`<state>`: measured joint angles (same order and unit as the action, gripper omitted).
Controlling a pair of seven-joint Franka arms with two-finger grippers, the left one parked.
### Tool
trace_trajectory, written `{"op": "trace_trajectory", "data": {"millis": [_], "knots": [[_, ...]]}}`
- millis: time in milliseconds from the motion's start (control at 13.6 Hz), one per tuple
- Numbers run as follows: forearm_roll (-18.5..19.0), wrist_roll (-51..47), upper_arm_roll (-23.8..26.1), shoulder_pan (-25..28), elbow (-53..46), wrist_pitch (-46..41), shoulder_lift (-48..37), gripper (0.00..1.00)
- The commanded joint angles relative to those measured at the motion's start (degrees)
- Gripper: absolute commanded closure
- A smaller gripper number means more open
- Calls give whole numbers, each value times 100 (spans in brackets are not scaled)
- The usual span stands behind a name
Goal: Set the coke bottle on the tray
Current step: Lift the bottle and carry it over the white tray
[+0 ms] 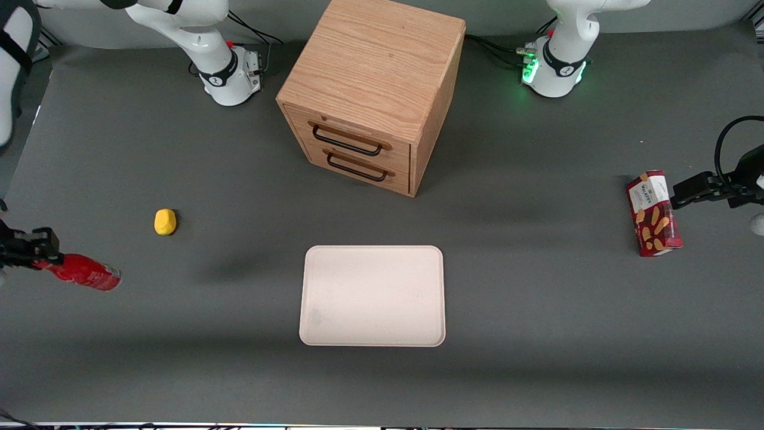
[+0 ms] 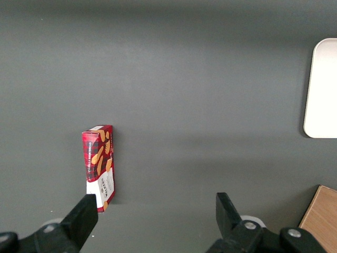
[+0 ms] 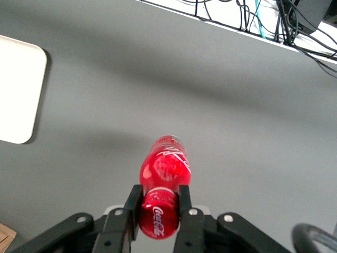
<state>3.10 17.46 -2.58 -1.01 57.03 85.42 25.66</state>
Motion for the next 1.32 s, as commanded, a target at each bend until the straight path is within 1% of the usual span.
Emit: {"op": "trace_trajectory", "data": {"millis": [0,147,220,660,880,1099,1246], "knots": [[94,135,-15,57,141,-121,-281,100],[68,91,-6,135,133,-201,-308,100],[59,39,-6,301,124,-201,-308,100],[24,-2058,20,1531,27,-140,-194,100],[-178,-3228,3,2068,-113,-87,-45,100],[-239,-3888,3,2412,-201,79,70,100],[-555,-4162,-23,2448,-201,290,149,100]]}}
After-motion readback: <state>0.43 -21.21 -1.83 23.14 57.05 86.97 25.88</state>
